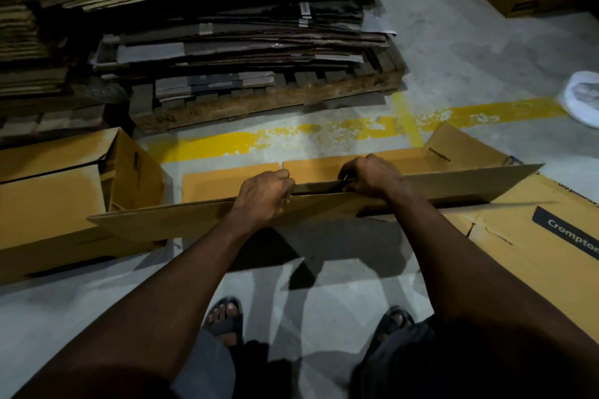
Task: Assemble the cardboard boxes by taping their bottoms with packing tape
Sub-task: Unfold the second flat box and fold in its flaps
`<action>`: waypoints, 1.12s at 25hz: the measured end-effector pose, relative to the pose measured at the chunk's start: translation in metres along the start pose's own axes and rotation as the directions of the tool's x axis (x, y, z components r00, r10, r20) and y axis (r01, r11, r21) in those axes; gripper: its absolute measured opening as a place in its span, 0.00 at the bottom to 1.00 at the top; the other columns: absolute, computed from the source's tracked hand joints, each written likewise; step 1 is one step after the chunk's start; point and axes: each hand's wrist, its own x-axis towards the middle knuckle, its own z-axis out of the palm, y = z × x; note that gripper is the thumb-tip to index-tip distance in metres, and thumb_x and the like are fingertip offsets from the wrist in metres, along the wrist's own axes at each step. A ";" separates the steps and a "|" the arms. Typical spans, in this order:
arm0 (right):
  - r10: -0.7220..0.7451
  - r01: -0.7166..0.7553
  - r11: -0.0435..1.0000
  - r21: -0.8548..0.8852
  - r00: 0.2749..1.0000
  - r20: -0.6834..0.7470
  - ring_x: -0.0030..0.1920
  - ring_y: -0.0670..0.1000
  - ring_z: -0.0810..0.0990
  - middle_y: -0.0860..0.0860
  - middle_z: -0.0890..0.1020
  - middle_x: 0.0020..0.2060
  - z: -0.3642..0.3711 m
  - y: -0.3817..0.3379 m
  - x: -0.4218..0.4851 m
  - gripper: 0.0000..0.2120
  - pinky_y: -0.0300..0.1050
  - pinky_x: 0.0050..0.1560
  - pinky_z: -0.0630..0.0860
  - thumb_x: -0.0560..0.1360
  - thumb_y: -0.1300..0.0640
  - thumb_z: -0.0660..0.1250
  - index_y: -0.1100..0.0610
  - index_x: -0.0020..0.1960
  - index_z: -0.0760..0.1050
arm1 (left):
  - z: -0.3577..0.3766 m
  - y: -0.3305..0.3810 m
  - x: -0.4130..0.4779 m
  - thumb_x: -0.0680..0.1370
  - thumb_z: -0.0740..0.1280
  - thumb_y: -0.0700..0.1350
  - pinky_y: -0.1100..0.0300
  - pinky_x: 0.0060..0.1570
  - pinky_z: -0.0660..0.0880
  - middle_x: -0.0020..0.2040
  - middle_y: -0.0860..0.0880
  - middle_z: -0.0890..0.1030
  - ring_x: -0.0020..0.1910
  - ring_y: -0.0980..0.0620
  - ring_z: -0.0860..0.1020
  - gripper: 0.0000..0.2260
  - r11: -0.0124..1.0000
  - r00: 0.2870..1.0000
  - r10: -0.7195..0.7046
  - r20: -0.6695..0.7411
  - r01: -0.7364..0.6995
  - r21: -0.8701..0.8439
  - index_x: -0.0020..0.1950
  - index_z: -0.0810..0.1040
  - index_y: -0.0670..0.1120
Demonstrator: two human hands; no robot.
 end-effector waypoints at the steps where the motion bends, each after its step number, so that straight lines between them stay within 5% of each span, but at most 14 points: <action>1: 0.001 -0.002 0.999 -0.042 1.000 -0.018 0.55 0.56 0.80 0.52 0.83 0.54 0.001 -0.001 0.001 0.14 0.48 0.48 0.76 0.75 0.50 0.70 0.47 0.60 0.79 | -0.002 0.001 0.000 0.75 0.68 0.43 0.57 0.39 0.67 0.50 0.51 0.74 0.50 0.47 0.76 0.04 1.000 1.000 -0.011 -0.013 0.011 0.009 0.48 0.75 0.50; 4: 0.013 -0.028 0.995 -0.093 0.988 -0.155 0.53 0.59 0.80 0.56 0.81 0.53 0.006 -0.002 0.003 0.14 0.47 0.44 0.71 0.78 0.50 0.66 0.48 0.63 0.78 | -0.003 0.007 -0.001 0.76 0.67 0.44 0.54 0.41 0.71 0.54 0.49 0.75 0.52 0.45 0.75 0.07 0.996 0.995 -0.078 -0.069 0.081 0.040 0.54 0.76 0.48; 7: 0.028 -0.048 0.996 -0.076 0.970 -0.242 0.51 0.59 0.80 0.58 0.81 0.51 0.008 -0.002 0.004 0.13 0.47 0.42 0.70 0.79 0.52 0.64 0.49 0.63 0.78 | 0.006 0.020 -0.005 0.75 0.67 0.42 0.52 0.46 0.72 0.58 0.47 0.74 0.54 0.44 0.72 0.13 0.982 0.995 -0.002 -0.101 0.021 0.189 0.59 0.76 0.50; 18: 0.052 -0.083 0.994 -0.077 0.940 -0.337 0.45 0.59 0.82 0.55 0.84 0.46 0.007 -0.001 0.007 0.08 0.50 0.44 0.78 0.79 0.53 0.65 0.50 0.56 0.79 | 0.026 0.013 -0.003 0.77 0.63 0.39 0.53 0.50 0.74 0.56 0.46 0.77 0.54 0.46 0.77 0.12 0.998 0.973 -0.027 0.230 0.012 0.065 0.60 0.75 0.49; 28: 0.060 -0.143 0.982 -0.126 0.860 -0.507 0.49 0.58 0.81 0.53 0.84 0.44 -0.040 -0.017 0.032 0.07 0.51 0.47 0.65 0.74 0.58 0.68 0.51 0.51 0.78 | 0.005 0.015 0.003 0.75 0.64 0.42 0.56 0.46 0.71 0.54 0.52 0.77 0.54 0.49 0.77 0.09 0.992 0.988 0.126 0.090 -0.128 0.020 0.54 0.77 0.50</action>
